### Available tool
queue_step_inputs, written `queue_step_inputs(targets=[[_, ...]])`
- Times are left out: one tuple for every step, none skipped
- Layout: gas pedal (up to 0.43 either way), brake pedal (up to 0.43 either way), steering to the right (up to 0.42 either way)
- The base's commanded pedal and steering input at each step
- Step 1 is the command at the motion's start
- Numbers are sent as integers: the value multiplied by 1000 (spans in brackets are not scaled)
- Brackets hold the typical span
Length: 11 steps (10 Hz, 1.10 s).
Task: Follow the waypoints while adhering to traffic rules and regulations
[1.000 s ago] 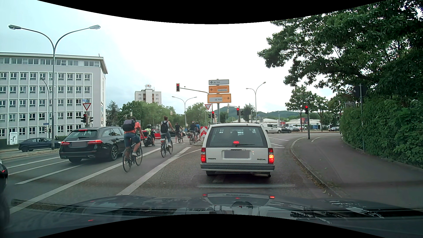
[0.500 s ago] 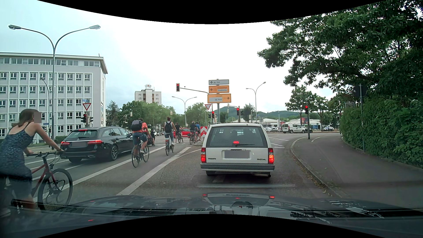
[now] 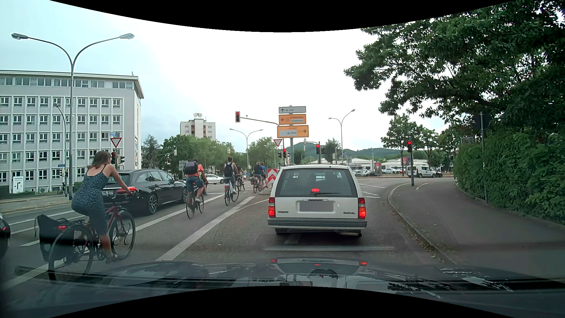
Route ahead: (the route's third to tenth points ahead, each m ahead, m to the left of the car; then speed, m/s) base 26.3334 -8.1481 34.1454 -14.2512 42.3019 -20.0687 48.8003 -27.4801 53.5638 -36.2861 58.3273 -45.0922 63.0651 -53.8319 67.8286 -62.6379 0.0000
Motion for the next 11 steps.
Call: queue_step_inputs(targets=[[0,226,62],[0,226,62],[0,226,62],[0,226,62],[0,226,62],[0,226,62],[0,226,62],[0,226,62],[0,226,62],[0,226,62],[0,226,62]])
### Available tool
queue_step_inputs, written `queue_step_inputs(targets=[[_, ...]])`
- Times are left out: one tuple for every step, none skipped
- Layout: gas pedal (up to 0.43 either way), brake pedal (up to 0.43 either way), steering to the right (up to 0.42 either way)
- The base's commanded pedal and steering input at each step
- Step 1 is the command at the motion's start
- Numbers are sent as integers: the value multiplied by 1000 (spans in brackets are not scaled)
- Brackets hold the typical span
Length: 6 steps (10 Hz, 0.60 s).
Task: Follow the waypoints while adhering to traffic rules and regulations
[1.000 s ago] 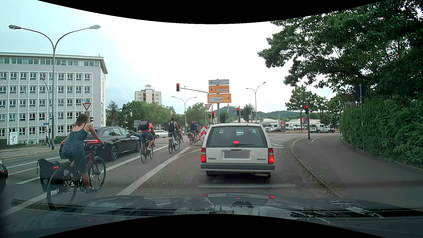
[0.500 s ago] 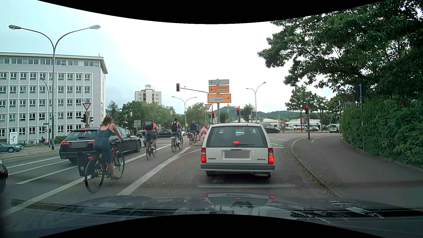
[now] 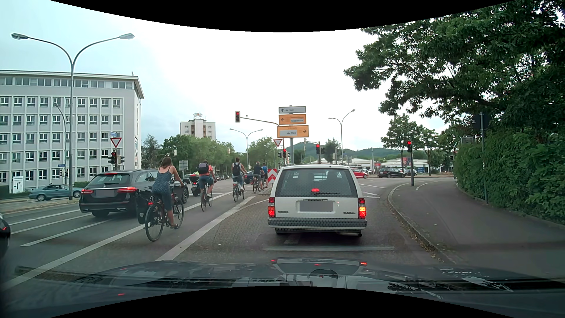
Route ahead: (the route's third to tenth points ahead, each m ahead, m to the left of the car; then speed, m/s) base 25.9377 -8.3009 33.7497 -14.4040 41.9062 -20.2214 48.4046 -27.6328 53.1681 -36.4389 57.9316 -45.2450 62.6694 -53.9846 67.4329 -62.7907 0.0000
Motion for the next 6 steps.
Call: queue_step_inputs(targets=[[0,226,62],[0,226,62],[0,226,62],[0,226,62],[0,226,62],[0,226,62]])
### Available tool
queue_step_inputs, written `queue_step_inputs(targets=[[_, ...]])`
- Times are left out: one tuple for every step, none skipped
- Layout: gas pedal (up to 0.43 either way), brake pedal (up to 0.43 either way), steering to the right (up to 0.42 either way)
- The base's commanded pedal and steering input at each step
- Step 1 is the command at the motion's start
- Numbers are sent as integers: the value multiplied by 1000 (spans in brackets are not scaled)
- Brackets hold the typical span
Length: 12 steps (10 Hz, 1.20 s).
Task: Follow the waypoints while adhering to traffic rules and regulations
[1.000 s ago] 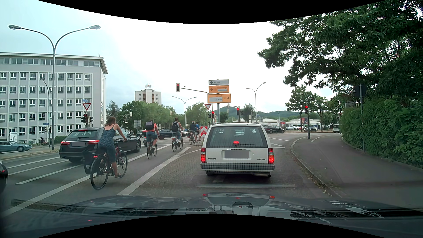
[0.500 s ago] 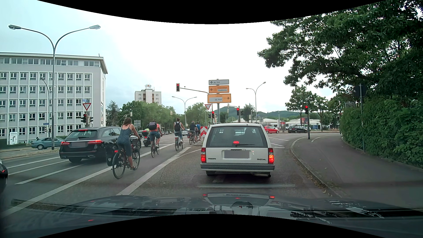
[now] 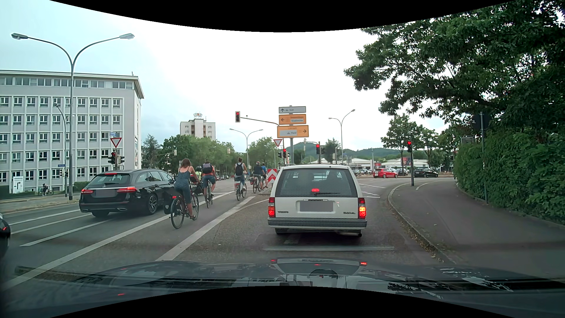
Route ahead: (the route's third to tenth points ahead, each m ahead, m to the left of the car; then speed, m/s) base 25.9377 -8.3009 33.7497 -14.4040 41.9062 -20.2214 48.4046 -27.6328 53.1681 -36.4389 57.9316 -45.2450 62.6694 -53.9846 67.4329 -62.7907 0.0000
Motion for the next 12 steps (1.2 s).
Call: queue_step_inputs(targets=[[0,226,62],[0,226,62],[0,226,62],[0,226,62],[0,226,62],[0,226,62],[0,226,62],[0,226,62],[0,226,62],[0,226,62],[0,226,62],[0,226,62]])
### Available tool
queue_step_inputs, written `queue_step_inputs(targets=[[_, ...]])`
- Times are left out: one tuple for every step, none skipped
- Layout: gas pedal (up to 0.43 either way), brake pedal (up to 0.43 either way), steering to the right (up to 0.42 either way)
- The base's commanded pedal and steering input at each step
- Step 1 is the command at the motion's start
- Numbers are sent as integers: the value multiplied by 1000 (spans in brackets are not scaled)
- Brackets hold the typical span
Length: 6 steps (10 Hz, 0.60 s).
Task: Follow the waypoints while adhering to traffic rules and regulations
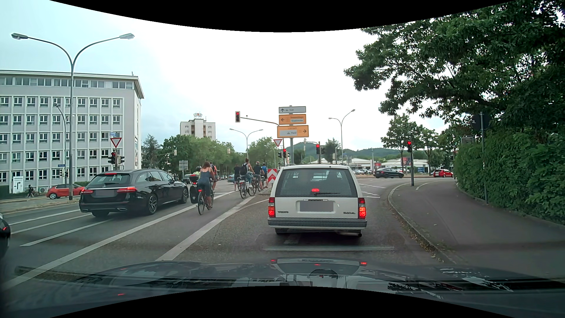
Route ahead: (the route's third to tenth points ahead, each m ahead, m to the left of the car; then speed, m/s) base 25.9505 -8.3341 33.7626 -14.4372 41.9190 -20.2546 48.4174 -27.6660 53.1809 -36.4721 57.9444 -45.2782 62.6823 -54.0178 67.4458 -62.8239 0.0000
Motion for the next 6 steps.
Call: queue_step_inputs(targets=[[0,226,62],[0,226,62],[0,226,62],[0,226,62],[0,226,62],[0,226,62]])
